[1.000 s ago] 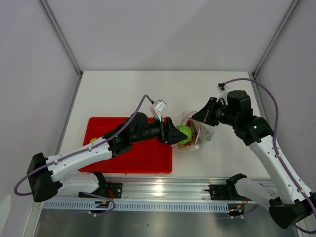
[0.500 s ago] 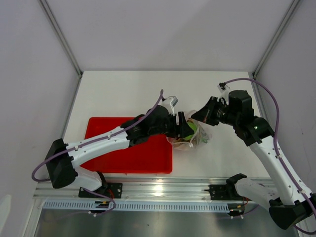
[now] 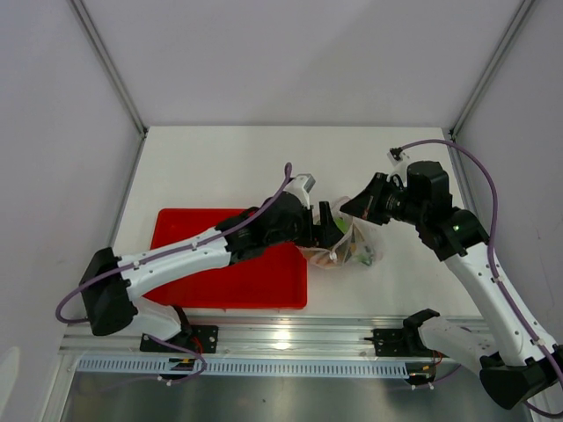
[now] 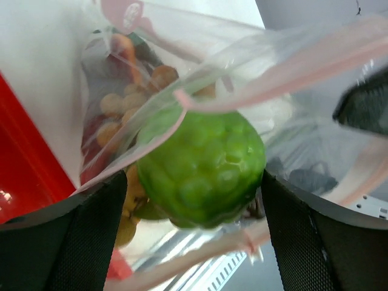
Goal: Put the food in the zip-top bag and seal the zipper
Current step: Place the fake fruit in the zipper food storage bag, then adjust the zipper food storage bag at the center of the board.
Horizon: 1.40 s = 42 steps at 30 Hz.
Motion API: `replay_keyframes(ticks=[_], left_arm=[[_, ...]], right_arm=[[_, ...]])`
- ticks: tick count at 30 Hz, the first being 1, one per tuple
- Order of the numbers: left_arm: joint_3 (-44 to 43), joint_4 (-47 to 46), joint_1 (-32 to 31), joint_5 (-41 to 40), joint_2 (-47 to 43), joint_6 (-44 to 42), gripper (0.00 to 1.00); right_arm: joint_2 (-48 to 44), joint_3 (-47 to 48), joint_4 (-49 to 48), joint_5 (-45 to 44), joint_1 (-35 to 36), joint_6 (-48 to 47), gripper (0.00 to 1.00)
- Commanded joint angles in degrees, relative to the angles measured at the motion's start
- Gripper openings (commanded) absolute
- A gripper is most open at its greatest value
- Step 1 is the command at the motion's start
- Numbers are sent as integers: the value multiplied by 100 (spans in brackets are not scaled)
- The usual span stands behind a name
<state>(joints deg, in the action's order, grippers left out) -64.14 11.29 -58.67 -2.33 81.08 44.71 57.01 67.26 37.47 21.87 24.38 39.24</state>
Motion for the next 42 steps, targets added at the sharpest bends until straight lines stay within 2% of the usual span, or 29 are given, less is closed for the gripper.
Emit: replay_keyframes(ticks=[1, 9, 14, 17, 25, 27, 28, 31, 35, 42], left_arm=[[261, -65, -30, -312, -749, -305, 91], [797, -153, -30, -575, -1874, -612, 99], [622, 566, 5, -1260, -2386, -849, 99], [560, 1181, 136, -1612, -2614, -701, 99], [1184, 1596, 743, -1342, -3300, -314, 99], [1403, 1377, 743, -850, -3248, -305, 87], [1439, 1306, 735, -700, -3160, -261, 75], [1510, 1060, 726, -199, -2713, -24, 59], [1554, 577, 568, 118, -2378, 143, 57], [1650, 365, 357, 5, -2315, 284, 57]], right_arm=[[-199, 261, -302, 28, -4, 48, 0], [-243, 243, -267, 2, -12, 31, 0], [-243, 173, -311, 19, -12, 4, 0], [-252, 138, -337, 72, -4, 13, 0], [-173, 182, -381, 195, -12, -31, 0], [-173, 208, -381, 204, -12, -31, 0], [-182, 199, -399, 213, -12, -31, 0], [-173, 199, -443, 239, -12, 4, 0], [-190, 208, -373, 213, -4, -22, 0], [-208, 120, -372, 195, -4, -13, 0]])
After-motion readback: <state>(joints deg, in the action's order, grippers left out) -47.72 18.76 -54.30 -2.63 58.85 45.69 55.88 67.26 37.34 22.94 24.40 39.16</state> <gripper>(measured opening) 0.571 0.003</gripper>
